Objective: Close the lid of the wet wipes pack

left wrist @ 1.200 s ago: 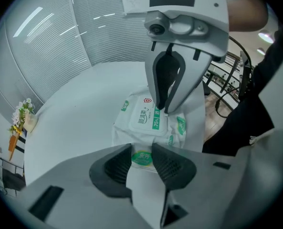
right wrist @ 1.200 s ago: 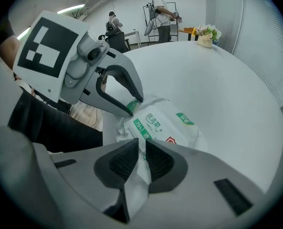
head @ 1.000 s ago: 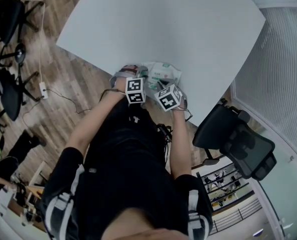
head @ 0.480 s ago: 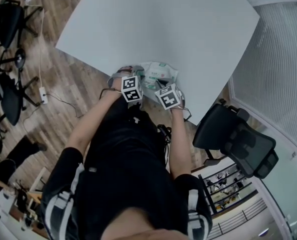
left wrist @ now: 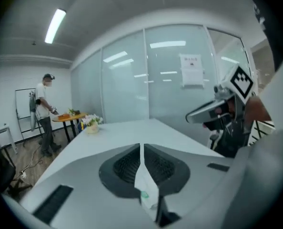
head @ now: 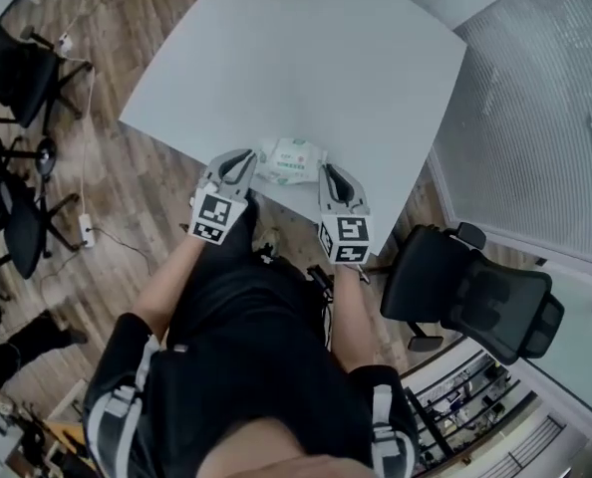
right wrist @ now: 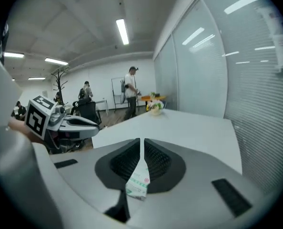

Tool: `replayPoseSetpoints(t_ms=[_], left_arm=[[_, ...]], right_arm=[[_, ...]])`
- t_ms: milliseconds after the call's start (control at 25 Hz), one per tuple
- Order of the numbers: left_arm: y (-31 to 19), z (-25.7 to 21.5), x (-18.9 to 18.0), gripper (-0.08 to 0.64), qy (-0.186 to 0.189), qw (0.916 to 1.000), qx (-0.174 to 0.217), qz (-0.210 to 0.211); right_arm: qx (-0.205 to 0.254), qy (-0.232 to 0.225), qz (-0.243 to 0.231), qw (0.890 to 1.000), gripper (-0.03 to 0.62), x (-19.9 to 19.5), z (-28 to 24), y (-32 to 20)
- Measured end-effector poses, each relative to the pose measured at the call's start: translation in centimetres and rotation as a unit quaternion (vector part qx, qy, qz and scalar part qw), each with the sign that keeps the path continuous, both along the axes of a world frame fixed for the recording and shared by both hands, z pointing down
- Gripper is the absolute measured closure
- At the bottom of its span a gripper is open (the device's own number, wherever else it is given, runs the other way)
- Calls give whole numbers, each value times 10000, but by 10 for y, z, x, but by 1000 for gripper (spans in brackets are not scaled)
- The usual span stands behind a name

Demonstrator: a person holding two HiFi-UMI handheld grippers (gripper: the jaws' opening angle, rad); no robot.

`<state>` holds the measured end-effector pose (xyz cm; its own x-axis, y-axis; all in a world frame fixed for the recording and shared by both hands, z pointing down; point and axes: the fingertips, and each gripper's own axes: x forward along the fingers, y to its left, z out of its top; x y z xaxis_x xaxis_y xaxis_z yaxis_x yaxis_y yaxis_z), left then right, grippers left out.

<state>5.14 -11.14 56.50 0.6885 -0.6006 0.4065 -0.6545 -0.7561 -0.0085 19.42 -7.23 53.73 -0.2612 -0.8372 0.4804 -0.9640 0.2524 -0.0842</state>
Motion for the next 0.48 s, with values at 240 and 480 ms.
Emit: replayPoseSetpoints(t_ms=[240, 480], left_arm=[[53, -119, -29, 518, 1036, 9892, 709, -758], [87, -172, -51, 518, 1376, 9801, 1042, -977]], right_arm=[[1056, -385, 533, 9922, 563, 6, -87, 57], [1496, -549, 601, 9854, 569, -15, -127, 93]])
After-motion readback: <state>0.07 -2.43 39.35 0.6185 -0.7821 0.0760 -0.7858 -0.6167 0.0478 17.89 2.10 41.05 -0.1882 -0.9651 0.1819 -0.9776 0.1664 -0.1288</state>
